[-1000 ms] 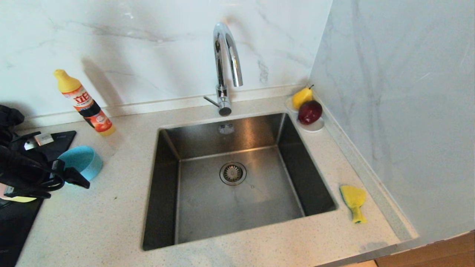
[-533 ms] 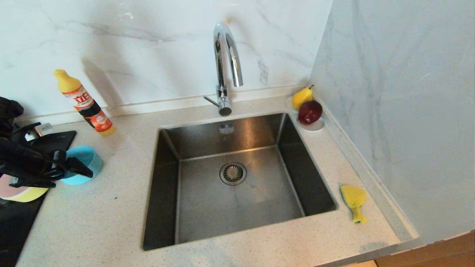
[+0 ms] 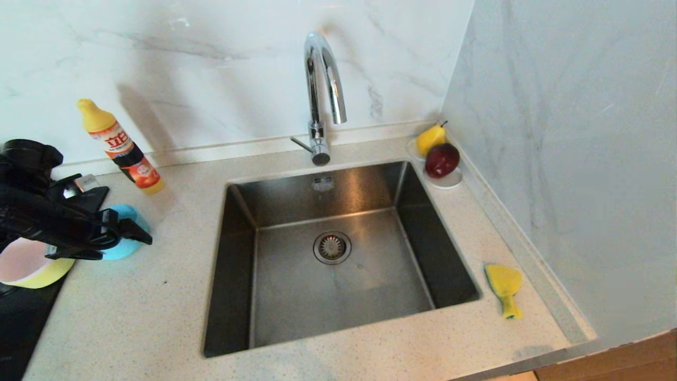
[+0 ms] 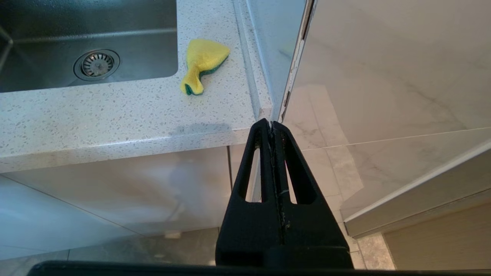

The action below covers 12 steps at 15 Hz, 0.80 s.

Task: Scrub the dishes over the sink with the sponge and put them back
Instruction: Place the bowl on the bowl

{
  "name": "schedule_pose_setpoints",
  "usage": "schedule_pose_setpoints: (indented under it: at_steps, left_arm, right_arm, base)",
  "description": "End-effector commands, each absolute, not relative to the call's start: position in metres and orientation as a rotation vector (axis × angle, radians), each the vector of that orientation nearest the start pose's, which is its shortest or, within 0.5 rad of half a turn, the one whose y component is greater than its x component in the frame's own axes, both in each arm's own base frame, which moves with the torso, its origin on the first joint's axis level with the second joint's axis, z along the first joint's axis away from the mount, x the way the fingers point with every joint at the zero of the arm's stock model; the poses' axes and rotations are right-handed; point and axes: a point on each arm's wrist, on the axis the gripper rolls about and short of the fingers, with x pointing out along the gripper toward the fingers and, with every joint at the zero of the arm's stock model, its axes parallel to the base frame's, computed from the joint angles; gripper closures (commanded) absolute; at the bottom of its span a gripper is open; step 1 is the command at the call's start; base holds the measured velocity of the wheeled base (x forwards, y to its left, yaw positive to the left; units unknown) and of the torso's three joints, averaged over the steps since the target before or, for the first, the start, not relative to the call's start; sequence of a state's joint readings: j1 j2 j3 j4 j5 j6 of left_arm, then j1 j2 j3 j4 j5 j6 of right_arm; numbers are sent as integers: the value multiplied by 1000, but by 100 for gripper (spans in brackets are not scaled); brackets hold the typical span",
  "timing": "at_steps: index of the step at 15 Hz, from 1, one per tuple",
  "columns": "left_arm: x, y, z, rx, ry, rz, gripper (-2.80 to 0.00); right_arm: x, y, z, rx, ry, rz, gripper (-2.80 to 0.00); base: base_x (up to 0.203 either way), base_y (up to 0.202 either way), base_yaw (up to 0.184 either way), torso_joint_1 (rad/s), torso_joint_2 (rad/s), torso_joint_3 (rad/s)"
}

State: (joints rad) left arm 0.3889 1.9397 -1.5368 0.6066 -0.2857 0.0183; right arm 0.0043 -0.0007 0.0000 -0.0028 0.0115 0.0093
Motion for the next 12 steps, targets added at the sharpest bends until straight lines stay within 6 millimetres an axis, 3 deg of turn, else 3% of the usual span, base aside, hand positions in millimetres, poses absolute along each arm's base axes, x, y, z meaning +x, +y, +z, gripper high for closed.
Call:
schedule_pose_setpoints:
  at_steps: [1, 8, 12]
  left_arm:
    - [335, 124, 194, -313, 951, 72, -280]
    - [318, 118, 235, -255, 860, 68, -280]
    - [328, 122, 230, -243, 859, 64, -280]
  right_arm:
    - [-23, 0, 76, 9, -3, 17, 0]
    - [-23, 0, 76, 9, -5, 17, 0]
    - [-23, 0, 76, 9, -3, 17, 0]
  base:
    - [0, 0, 0, 0, 0, 0]
    - [0, 0, 0, 0, 0, 0]
    - [0, 0, 0, 0, 0, 0]
